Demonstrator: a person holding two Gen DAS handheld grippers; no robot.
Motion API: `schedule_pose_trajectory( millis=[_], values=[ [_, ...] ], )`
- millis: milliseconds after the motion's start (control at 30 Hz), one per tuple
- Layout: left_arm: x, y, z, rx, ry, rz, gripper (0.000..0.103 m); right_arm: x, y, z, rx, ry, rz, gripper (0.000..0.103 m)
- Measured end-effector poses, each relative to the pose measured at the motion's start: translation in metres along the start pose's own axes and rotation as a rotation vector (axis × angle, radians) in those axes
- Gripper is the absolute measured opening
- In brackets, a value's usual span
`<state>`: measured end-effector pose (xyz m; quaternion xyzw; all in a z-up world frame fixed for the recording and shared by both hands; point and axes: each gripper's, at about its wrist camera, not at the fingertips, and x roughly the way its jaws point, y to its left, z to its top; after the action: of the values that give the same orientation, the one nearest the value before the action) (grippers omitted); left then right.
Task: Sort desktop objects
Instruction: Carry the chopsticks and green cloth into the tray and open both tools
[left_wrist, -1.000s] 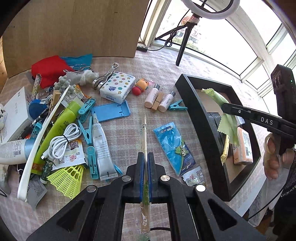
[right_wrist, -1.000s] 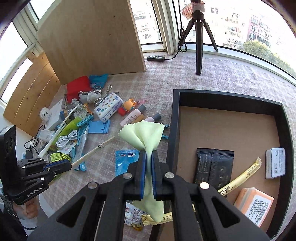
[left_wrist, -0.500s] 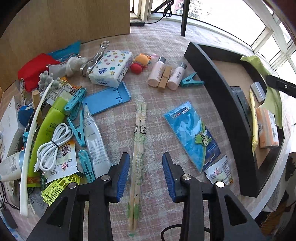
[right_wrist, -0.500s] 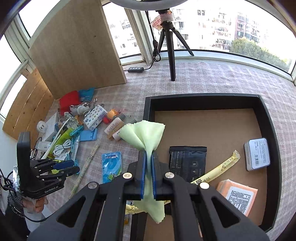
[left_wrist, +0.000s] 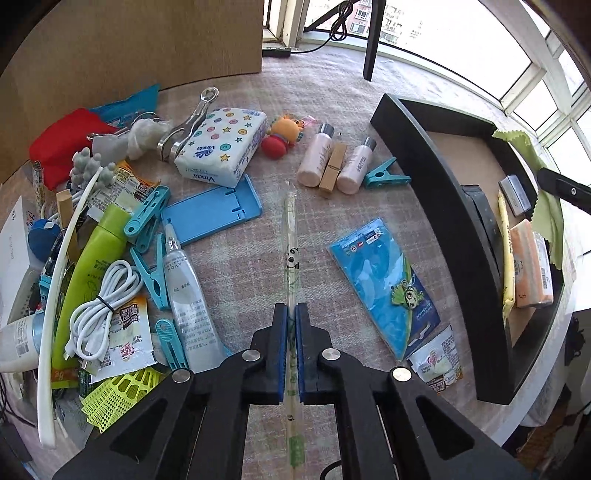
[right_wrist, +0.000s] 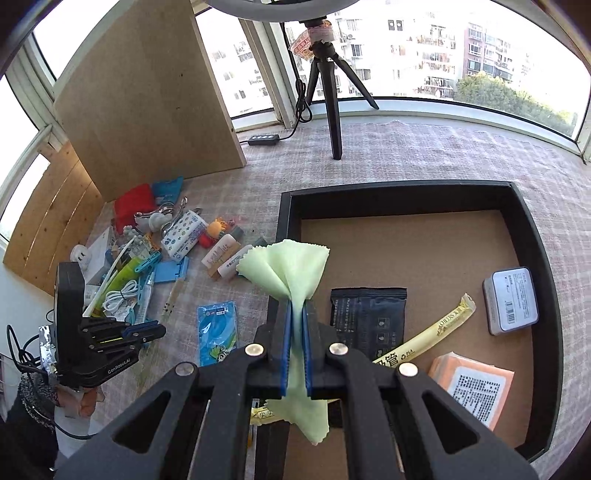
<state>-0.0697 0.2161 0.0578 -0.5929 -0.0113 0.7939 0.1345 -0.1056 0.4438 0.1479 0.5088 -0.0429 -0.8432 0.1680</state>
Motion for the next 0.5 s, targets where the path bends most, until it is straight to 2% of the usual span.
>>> schedule_pose_trajectory(
  millis=[233, 500],
  values=[
    [-0.044, -0.03, 0.025, 0.021, -0.084, -0.086, 0.004, -0.016, -0.029, 0.003, 0.057, -0.034, -0.03, 0.006],
    [-0.047, -0.105, 0.057, 0.111, -0.111, -0.199, 0.004, -0.046, -0.082, -0.005, 0.145, -0.067, -0.117, 0.006]
  ],
)
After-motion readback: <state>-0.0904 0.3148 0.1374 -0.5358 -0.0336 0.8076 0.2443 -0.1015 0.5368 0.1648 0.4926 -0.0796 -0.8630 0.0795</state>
